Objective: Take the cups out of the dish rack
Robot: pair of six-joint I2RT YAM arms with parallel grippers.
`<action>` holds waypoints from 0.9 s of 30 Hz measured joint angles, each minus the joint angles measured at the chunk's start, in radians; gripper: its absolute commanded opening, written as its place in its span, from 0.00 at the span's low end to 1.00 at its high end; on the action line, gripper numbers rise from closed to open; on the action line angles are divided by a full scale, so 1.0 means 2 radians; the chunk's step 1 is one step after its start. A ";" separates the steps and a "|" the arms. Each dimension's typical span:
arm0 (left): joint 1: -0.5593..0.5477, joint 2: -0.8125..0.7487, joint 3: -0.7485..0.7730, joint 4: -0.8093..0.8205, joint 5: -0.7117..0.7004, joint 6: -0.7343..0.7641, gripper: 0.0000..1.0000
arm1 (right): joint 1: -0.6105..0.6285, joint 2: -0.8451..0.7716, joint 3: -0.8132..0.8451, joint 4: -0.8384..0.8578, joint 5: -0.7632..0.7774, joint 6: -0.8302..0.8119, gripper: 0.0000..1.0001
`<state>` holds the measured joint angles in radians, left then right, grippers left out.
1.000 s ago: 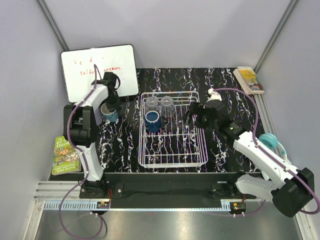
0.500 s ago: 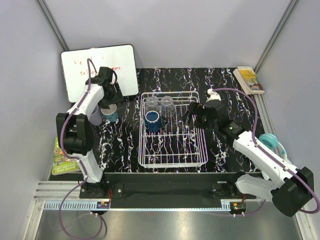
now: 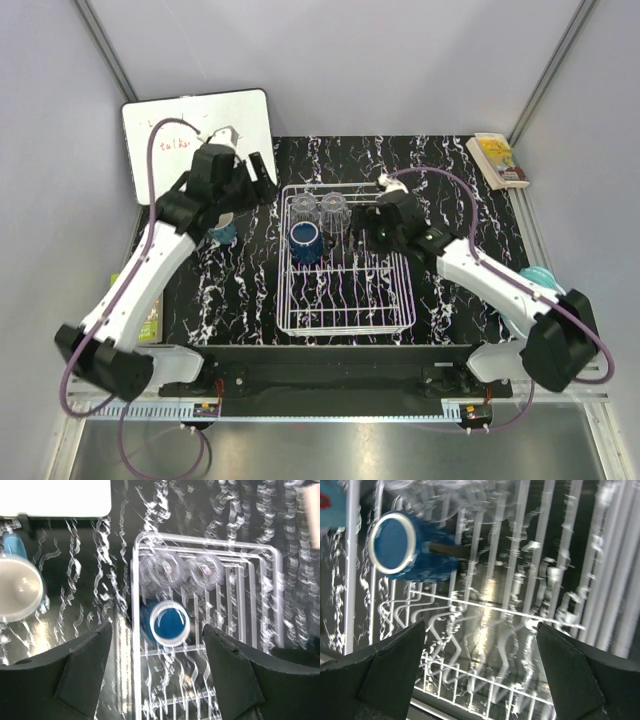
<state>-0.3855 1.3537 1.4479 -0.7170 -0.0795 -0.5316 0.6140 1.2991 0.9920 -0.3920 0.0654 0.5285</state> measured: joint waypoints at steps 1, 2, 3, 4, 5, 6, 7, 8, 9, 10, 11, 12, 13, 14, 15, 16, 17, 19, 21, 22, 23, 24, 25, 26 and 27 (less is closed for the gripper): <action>-0.004 -0.027 -0.022 0.005 -0.001 -0.006 0.80 | 0.018 0.016 0.014 0.000 0.002 -0.006 1.00; -0.010 -0.056 -0.047 0.012 -0.002 -0.013 0.80 | 0.032 0.032 0.031 -0.001 0.006 -0.012 0.99; -0.017 -0.083 -0.070 0.020 -0.006 -0.019 0.80 | 0.047 0.049 0.048 -0.002 0.009 -0.017 1.00; -0.023 -0.103 -0.088 0.022 -0.010 -0.023 0.80 | 0.059 0.065 0.065 -0.001 0.011 -0.022 1.00; -0.030 -0.119 -0.105 0.026 -0.015 -0.027 0.80 | 0.069 0.080 0.082 -0.001 0.012 -0.027 1.00; -0.037 -0.133 -0.120 0.031 -0.019 -0.031 0.80 | 0.076 0.095 0.098 -0.002 0.012 -0.032 1.00; -0.043 -0.144 -0.135 0.033 -0.023 -0.034 0.81 | 0.080 0.110 0.113 -0.002 0.012 -0.036 1.00; -0.048 -0.152 -0.145 0.033 -0.026 -0.036 0.81 | 0.083 0.122 0.126 -0.002 0.012 -0.040 1.00; -0.054 -0.162 -0.156 0.033 -0.028 -0.037 0.81 | 0.084 0.139 0.143 -0.006 0.013 -0.045 1.00; -0.059 -0.170 -0.166 0.033 -0.030 -0.038 0.82 | 0.085 0.155 0.159 -0.007 0.015 -0.050 1.00; -0.062 -0.179 -0.174 0.032 -0.031 -0.039 0.82 | 0.085 0.172 0.174 -0.008 0.017 -0.056 1.00; -0.064 -0.187 -0.179 0.031 -0.033 -0.040 0.82 | 0.085 0.188 0.188 -0.009 0.021 -0.061 1.00; -0.066 -0.195 -0.183 0.030 -0.035 -0.040 0.82 | 0.085 0.202 0.199 -0.009 0.024 -0.066 1.00; -0.068 -0.203 -0.186 0.031 -0.038 -0.040 0.83 | 0.085 0.214 0.207 -0.012 0.025 -0.071 1.00; -0.070 -0.212 -0.189 0.031 -0.040 -0.040 0.83 | 0.085 0.225 0.213 -0.014 0.025 -0.076 1.00; -0.071 -0.218 -0.191 0.031 -0.041 -0.040 0.83 | 0.086 0.235 0.219 -0.017 0.025 -0.081 1.00; -0.072 -0.223 -0.193 0.031 -0.042 -0.041 0.83 | 0.086 0.245 0.226 -0.022 0.024 -0.085 1.00; -0.076 -0.229 -0.200 0.032 -0.043 -0.042 0.83 | 0.086 0.263 0.237 -0.027 0.023 -0.092 1.00; -0.080 -0.231 -0.207 0.032 -0.044 -0.042 0.83 | 0.088 0.276 0.245 -0.031 0.023 -0.097 1.00; -0.082 -0.231 -0.211 0.032 -0.045 -0.042 0.83 | 0.089 0.282 0.249 -0.033 0.023 -0.099 1.00; -0.083 -0.231 -0.213 0.031 -0.045 -0.042 0.83 | 0.091 0.287 0.254 -0.035 0.023 -0.101 1.00; -0.085 -0.231 -0.215 0.030 -0.046 -0.042 0.83 | 0.093 0.292 0.258 -0.035 0.024 -0.102 1.00; -0.086 -0.231 -0.218 0.030 -0.047 -0.042 0.83 | 0.095 0.296 0.263 -0.036 0.024 -0.103 1.00; -0.086 -0.231 -0.218 0.030 -0.047 -0.042 0.83 | 0.097 0.298 0.268 -0.036 0.023 -0.104 1.00; -0.087 -0.231 -0.218 0.030 -0.047 -0.042 0.83 | 0.098 0.299 0.272 -0.037 0.023 -0.105 1.00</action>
<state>-0.5587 0.8921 1.0111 -0.6563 -0.1738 -0.6147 0.8104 1.8980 1.5360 -0.4652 0.1123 0.3180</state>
